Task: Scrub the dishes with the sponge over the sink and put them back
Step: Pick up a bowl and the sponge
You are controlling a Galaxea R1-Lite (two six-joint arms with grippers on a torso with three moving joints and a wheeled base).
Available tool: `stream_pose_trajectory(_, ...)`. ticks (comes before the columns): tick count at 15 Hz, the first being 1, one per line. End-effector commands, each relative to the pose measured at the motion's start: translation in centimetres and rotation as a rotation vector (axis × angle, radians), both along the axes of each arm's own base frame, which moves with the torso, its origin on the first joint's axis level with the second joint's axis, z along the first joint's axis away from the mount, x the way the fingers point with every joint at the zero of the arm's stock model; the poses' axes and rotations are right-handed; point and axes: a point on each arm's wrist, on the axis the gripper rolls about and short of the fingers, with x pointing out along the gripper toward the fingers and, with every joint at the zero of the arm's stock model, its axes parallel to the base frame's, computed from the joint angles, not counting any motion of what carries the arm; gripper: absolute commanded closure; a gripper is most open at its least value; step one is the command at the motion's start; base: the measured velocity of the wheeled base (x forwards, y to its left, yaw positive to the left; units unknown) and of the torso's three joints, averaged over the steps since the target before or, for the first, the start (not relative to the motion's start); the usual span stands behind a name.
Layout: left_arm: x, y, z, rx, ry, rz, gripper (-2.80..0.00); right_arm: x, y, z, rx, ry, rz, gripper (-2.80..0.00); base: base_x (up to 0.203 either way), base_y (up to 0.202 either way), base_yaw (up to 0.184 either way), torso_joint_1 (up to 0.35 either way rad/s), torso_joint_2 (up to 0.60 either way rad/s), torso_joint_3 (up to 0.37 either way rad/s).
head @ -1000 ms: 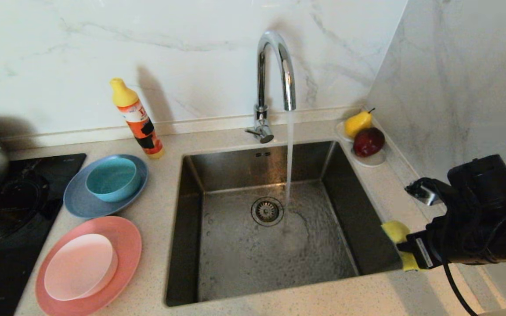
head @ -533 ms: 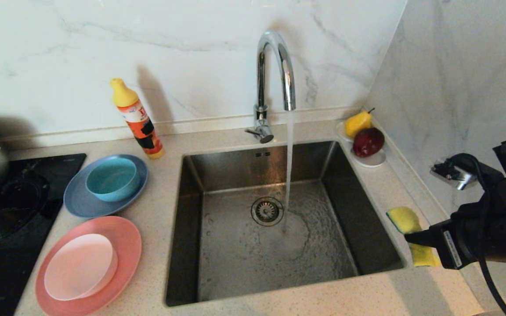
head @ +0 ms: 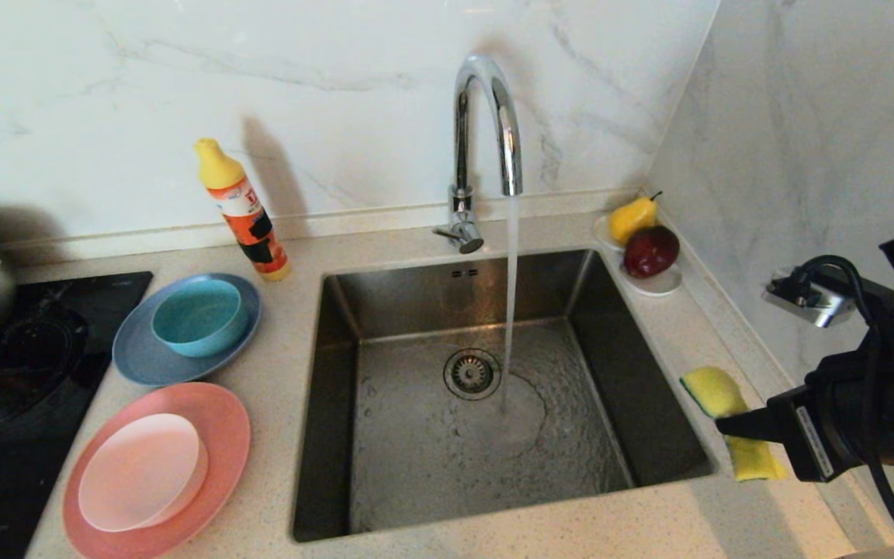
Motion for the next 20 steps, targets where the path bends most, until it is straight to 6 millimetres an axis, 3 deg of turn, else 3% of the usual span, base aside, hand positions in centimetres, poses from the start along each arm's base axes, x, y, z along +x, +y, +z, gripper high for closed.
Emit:
stream_pose_trajectory(1, 0.1, 0.0, -0.5, -0.005, 0.015, 0.0, 0.0, 0.2, 0.0, -0.1, 0.002, 0.013, -0.009, 0.0, 0.0, 0.0, 0.0, 0.0, 0.0, 0.0)
stream_pose_trajectory(3, 0.0, 0.1, -0.1, -0.018, -0.003, 0.025, 0.0, 0.5, 0.3, -0.5, 0.025, 0.045, -0.037, 0.0, 0.0, 0.0, 0.0, 0.0, 0.0, 0.0)
stream_pose_trajectory(4, -0.3, 0.1, 1.1, -0.02, -0.037, 0.037, 0.0, 0.5, 0.3, -0.6, 0.024, 0.05, -0.04, 0.0, 0.0, 0.0, 0.0, 0.0, 0.0, 0.0)
stream_pose_trajectory(7, -2.1, 0.2, 6.6, -0.026, -0.122, 0.087, 0.0, 0.6, 0.3, -0.8, 0.02, 0.06, -0.042, 0.0, 0.0, 0.0, 0.0, 0.0, 0.0, 0.0)
stream_pose_trajectory(9, -2.9, 0.4, 11.5, -0.026, -0.147, 0.16, 0.0, 0.4, 0.1, -1.0, 0.02, 0.065, -0.047, 0.0, 0.0, 0.0, 0.0, 0.0, 0.0, 0.0)
stream_pose_trajectory(11, -0.6, 0.5, 15.1, -0.018, -0.051, 0.231, 0.0, 0.3, 0.0, -1.4, 0.014, 0.074, -0.051, 0.0, 0.0, 0.0, 0.0, 0.0, 0.0, 0.0)
stream_pose_trajectory(14, 5.2, 0.7, 18.5, 0.009, 0.127, 0.339, 0.0, 0.4, 0.0, -1.3, 0.014, 0.07, -0.052, 0.0, 0.0, 0.0, 0.0, 0.0, 0.0, 0.0)
stream_pose_trajectory(17, 12.1, 1.3, 20.2, 0.029, 0.295, 0.424, 0.0, 0.6, 0.1, -1.3, 0.012, 0.073, -0.052, 0.0, 0.0, 0.0, 0.0, 0.0, 0.0, 0.0)
stream_pose_trajectory(20, 18.3, 3.8, 20.1, -0.004, 0.437, 0.483, 0.0, 0.9, 0.3, -1.6, 0.007, 0.086, -0.05, 0.0, 0.0, 0.0, 0.0, 0.0, 0.0, 0.0)
